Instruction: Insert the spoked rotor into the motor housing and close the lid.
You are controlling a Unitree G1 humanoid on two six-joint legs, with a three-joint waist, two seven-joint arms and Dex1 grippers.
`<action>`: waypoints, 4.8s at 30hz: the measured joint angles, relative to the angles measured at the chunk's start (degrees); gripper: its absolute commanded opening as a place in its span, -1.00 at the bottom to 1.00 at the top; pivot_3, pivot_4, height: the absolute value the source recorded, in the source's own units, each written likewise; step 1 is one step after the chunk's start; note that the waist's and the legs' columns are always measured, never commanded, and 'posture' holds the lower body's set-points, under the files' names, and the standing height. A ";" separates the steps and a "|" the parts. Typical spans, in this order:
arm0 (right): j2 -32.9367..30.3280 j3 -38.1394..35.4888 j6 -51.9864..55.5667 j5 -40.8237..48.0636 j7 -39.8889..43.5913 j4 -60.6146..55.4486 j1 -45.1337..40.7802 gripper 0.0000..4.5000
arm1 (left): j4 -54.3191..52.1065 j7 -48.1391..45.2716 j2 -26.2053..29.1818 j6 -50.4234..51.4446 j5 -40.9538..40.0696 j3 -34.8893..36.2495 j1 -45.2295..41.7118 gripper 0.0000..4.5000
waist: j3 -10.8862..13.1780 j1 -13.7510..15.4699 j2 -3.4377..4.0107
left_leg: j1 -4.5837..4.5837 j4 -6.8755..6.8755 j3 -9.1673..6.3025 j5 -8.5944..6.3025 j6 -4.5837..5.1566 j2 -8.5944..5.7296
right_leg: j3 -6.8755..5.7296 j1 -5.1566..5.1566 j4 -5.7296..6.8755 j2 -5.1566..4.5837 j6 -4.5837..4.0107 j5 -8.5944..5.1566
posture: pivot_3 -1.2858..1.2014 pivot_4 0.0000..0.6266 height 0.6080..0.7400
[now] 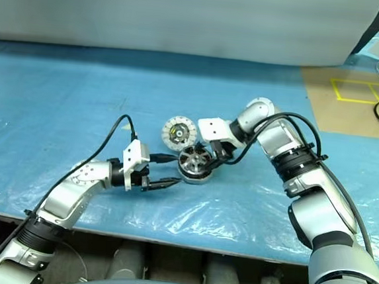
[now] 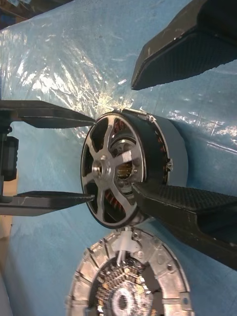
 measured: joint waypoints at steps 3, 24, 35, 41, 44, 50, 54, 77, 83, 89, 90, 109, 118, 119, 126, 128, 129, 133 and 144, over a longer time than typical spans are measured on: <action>0.25 0.00 -0.02 -0.03 0.00 0.03 -0.03 0.39 | 0.00 0.00 -0.02 0.00 0.00 0.00 -0.01 0.40 | 0.00 -0.02 0.00 | -0.01 -0.01 0.00 0.02 0.03 0.00 | 0.00 0.00 -0.02 0.00 0.00 0.00 | 0.03 -0.52 1.00; 0.79 0.59 -5.23 -4.41 -0.01 3.51 -0.50 0.31 | 0.25 0.21 -0.44 -0.08 0.79 -0.03 -0.18 0.40 | 0.00 -0.02 0.00 | -0.01 0.00 0.00 0.01 0.03 0.00 | 0.00 0.00 -0.01 0.00 0.00 0.00 | 0.03 -0.52 1.00; 1.44 0.46 -4.40 -4.88 0.00 2.73 -0.56 -0.51 | 0.88 0.60 -1.07 -0.53 1.11 -0.08 -0.24 0.40 | -0.01 -0.04 -0.01 | 0.01 0.00 0.00 0.01 0.03 0.00 | 0.00 0.00 0.01 0.00 0.00 0.00 | 0.03 -0.52 1.00; -0.07 0.51 -0.74 -2.78 0.32 -0.24 -0.54 -0.51 | 1.02 0.64 -1.05 -0.96 1.17 0.12 -0.31 0.40 | -0.01 0.00 -0.01 | -0.01 -0.01 0.00 0.01 0.04 0.00 | 0.00 0.00 -0.02 0.00 0.00 0.00 | 0.03 -0.52 1.00; -0.24 0.51 -0.28 -2.61 0.34 -0.83 -0.54 -0.51 | 1.15 0.64 -1.02 -1.08 1.18 0.20 -0.37 0.40 | -0.01 0.00 -0.01 | -0.01 -0.01 0.00 0.01 0.03 0.00 | 0.00 0.00 -0.02 0.00 0.00 0.00 | 0.03 -0.52 1.00; -0.26 0.51 -0.91 -2.99 0.32 -0.99 -0.48 -0.51 | 1.34 0.58 -0.99 -1.11 1.21 0.18 -0.64 0.40 | -0.01 0.00 -0.01 | -0.01 -0.01 0.00 0.01 0.02 0.00 | 0.00 0.00 -0.02 0.00 0.00 0.00 | 0.03 -0.52 1.00; -0.05 0.67 -1.94 -3.32 0.19 -1.70 0.78 -0.51 | 1.34 0.53 -1.02 -1.11 1.22 0.13 -0.75 0.40 | -0.01 0.01 -0.01 | -0.02 -0.01 0.00 0.01 0.03 0.00 | 0.00 0.00 -0.02 -0.01 0.00 0.00 | 0.03 -0.52 1.00; 3.38 -2.47 5.49 -0.69 0.40 -5.36 -1.54 -0.51 | 1.30 0.80 -1.73 -1.07 1.21 -0.04 -0.63 0.40 | 0.00 -0.13 -0.03 | -0.08 -0.03 0.03 0.02 0.04 0.01 | 0.02 -0.09 -0.03 0.01 0.00 0.00 | 0.03 -0.52 1.00; 2.87 -3.50 6.31 1.46 0.40 -7.99 -2.99 -0.51 | 1.30 0.42 -1.32 -1.07 1.12 0.04 -0.65 0.40 | 0.00 0.17 -0.03 | -0.09 -0.03 0.02 0.00 0.01 -0.04 | 0.01 -0.08 -0.03 -0.04 0.00 0.00 | 0.03 -0.52 1.00; -0.67 -1.24 0.20 -0.10 0.39 -6.23 -2.63 -0.51 | 1.31 0.35 -0.90 -1.07 1.05 0.26 -0.62 0.40 | 0.00 -0.08 -0.03 | -0.06 -0.04 0.02 0.00 0.01 0.00 | 0.02 -0.08 -0.01 0.00 0.00 0.00 | 0.03 -0.52 1.00; -0.89 -0.78 -1.71 -1.00 0.37 -5.12 -2.76 -0.51 | 1.30 0.34 -0.89 -1.08 0.99 0.27 -0.62 0.40 | 0.00 -0.18 -0.03 | -0.04 -0.04 0.02 0.00 0.01 0.02 | 0.01 -0.08 0.00 0.02 0.00 0.00 | 0.03 -0.52 1.00; -19.71 -1.08 -14.38 -3.39 0.32 -5.63 9.21 -0.51 | 0.56 0.68 2.85 -1.11 -0.44 4.55 1.96 0.40 | 0.01 0.05 -0.04 | -0.08 -0.04 0.02 0.00 0.04 0.03 | 0.01 -0.08 -0.04 0.03 0.00 0.00 | 0.03 -0.52 1.00; -18.20 -2.22 -16.18 -9.10 -5.38 -2.13 13.00 0.31 | 0.38 -0.16 2.85 -0.84 -0.50 4.39 0.96 0.40 | -0.02 -0.19 -0.08 | 0.04 0.01 0.03 -0.02 0.01 -0.02 | 0.09 -0.03 0.02 0.02 0.00 0.00 | 0.03 -0.52 1.00; -17.98 -2.32 -16.23 -9.18 -5.52 -1.97 12.73 0.45 | 0.38 -0.21 2.85 -0.81 -0.50 4.39 0.83 0.40 | -0.02 -0.16 -0.08 | 0.03 0.01 0.04 -0.01 0.03 -0.02 | 0.10 -0.03 0.00 0.02 0.00 0.00 | 0.03 -0.52 1.00; -17.86 -6.66 -11.87 -6.03 -2.27 -6.43 11.02 0.57 | 0.32 -0.37 2.74 -0.32 -0.50 4.27 0.41 0.40 | -0.02 0.06 -0.07 | -0.04 -0.02 0.05 0.02 0.08 0.00 | 0.10 -0.07 -0.02 0.04 -0.01 0.00 | 0.03 -0.52 1.00; -17.89 -8.53 -8.07 -2.79 -0.62 -9.88 10.73 0.57 | 0.22 -0.36 2.74 -0.17 -0.50 4.26 0.49 0.40 | -0.02 0.04 -0.07 | -0.02 -0.02 0.05 0.02 0.08 0.00 | 0.11 -0.07 -0.01 0.03 -0.01 0.00 | 0.03 -0.52 1.00; -17.92 -9.38 -6.39 -1.34 -0.29 -11.48 10.15 0.57 | 0.14 -0.37 2.74 -0.05 -0.50 4.26 0.53 0.40 | -0.02 0.02 -0.07 | 0.00 -0.02 0.05 0.02 0.08 0.00 | 0.11 -0.07 0.00 0.03 -0.01 0.00 | 0.03 -0.52 1.00; -17.96 -12.87 2.42 4.81 0.15 -18.14 8.86 0.57 | -0.04 -0.38 2.77 0.14 -0.51 4.26 0.78 0.40 | -0.02 0.12 -0.07 | 0.02 -0.02 0.05 0.01 0.07 0.00 | 0.10 -0.06 0.01 0.04 -0.01 0.00 | 0.03 -0.52 1.00; -1.84 -11.59 18.01 7.09 -11.79 -19.31 14.05 -0.68 | -0.04 -0.38 2.50 0.40 -0.53 4.13 0.44 0.40 | -0.03 0.12 -0.07 | -0.07 -0.06 0.05 0.03 -0.03 -0.06 | 0.11 -0.09 -0.08 0.00 -0.01 0.00 | 0.03 -0.52 1.00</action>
